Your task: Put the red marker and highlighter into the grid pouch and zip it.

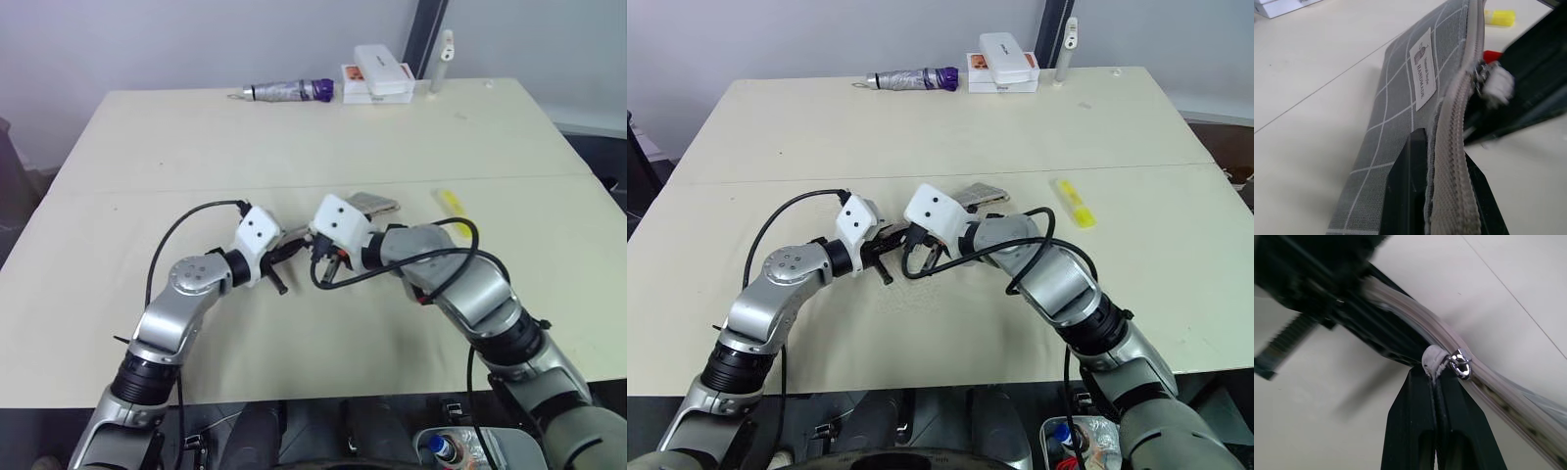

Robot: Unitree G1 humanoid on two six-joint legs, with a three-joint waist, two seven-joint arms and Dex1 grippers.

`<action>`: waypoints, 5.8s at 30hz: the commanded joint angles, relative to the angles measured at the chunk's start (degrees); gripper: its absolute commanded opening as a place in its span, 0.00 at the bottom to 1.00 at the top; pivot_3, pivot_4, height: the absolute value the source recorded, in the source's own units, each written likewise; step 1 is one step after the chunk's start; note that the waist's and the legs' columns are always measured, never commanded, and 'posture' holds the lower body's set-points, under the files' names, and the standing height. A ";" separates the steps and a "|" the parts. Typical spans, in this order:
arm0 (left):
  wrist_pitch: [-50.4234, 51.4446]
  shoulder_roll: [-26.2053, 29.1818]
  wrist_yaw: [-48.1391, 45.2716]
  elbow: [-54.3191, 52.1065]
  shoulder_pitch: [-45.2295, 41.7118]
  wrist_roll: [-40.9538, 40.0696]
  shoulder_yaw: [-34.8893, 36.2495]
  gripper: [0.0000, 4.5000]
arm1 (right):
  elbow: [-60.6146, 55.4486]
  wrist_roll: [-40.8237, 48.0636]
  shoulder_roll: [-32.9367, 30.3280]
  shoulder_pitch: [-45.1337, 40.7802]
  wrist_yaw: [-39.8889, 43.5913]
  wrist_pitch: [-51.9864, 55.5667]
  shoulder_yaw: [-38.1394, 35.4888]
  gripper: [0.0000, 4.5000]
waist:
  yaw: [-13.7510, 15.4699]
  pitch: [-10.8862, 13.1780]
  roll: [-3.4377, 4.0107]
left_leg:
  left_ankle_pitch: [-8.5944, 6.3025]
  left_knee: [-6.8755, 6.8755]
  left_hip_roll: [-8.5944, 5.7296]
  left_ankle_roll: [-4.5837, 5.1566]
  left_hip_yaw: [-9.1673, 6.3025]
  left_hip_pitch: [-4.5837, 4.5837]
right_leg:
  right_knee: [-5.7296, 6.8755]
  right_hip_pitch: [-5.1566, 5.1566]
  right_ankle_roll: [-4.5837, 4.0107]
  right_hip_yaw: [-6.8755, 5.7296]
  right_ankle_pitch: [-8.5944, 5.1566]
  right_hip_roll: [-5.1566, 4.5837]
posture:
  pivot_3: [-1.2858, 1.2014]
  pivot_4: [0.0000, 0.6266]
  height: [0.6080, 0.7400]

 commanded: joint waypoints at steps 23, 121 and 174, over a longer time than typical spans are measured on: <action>-17.51 0.69 -0.99 12.36 -7.40 5.07 1.22 0.00 | -13.12 8.79 -17.28 18.86 1.13 21.48 -36.24 0.89 | 1.72 0.00 -0.02 | -0.01 0.00 -0.02 0.02 0.02 0.01 | -0.15 0.15 0.00 -0.01 0.00 -0.04 | 0.52 0.24 1.00; -26.66 0.74 -8.77 15.60 -10.18 14.35 -3.00 0.00 | -9.87 -8.62 -32.45 9.14 23.70 -12.16 -25.51 0.95 | 1.69 0.01 -0.02 | -0.01 0.02 -0.02 0.02 0.01 0.03 | -0.19 0.20 0.00 -0.04 0.00 -0.01 | 0.52 0.24 1.00; -26.58 -5.08 3.86 20.06 -12.03 19.68 -4.52 0.00 | -3.28 6.88 -29.05 20.58 10.97 -7.19 -33.46 0.19 | 1.82 0.00 -0.02 | -0.05 0.04 -0.05 0.08 -0.05 0.33 | -0.46 0.68 0.02 -0.07 0.00 0.03 | 0.52 0.24 1.00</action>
